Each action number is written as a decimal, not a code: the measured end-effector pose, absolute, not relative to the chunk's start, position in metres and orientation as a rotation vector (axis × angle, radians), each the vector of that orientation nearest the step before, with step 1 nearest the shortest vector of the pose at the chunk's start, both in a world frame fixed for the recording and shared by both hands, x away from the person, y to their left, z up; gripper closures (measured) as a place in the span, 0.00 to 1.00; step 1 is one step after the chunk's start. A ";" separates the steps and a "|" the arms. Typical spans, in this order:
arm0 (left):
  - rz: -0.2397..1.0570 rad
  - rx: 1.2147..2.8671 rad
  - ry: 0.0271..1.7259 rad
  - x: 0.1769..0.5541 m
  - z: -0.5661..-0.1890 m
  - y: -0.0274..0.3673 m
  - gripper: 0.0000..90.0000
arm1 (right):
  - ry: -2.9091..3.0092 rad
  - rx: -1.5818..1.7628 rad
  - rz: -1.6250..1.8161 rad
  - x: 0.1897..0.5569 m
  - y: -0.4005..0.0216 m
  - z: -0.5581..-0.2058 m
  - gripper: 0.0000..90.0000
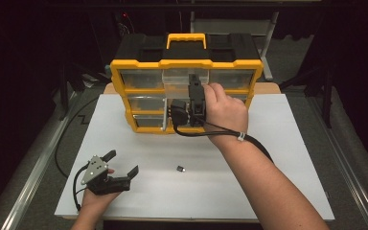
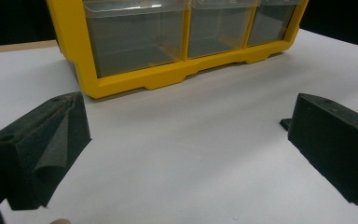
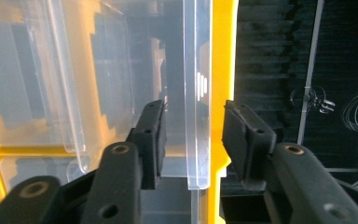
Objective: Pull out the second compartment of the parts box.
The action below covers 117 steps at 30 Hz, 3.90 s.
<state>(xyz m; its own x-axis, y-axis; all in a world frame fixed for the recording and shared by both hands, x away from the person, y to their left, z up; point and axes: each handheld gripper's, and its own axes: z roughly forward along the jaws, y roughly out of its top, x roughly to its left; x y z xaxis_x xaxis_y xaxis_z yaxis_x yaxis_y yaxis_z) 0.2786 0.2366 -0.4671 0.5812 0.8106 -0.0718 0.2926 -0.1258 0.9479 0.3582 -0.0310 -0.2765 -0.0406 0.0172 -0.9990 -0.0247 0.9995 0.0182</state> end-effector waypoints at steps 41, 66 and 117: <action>0.574 1.696 0.925 0.279 -0.468 0.236 0.00 | 1.537 -0.058 0.062 0.311 -0.036 -0.286 0.88; 0.580 1.695 0.924 0.279 -0.468 0.237 0.00 | 1.519 -0.065 0.091 0.298 -0.043 -0.293 0.88; 0.576 1.691 0.931 0.280 -0.468 0.239 0.00 | 1.592 -0.051 0.148 0.274 -0.073 -0.324 0.59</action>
<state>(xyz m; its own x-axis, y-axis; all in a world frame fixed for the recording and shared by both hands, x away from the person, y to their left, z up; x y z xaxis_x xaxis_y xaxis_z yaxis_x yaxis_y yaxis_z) 0.2797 0.2394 -0.4684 0.5782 0.8125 -0.0741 0.2961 -0.1243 0.9470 0.2738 -0.0735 -0.3237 -0.0276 0.0599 -0.9978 -0.1250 0.9902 0.0628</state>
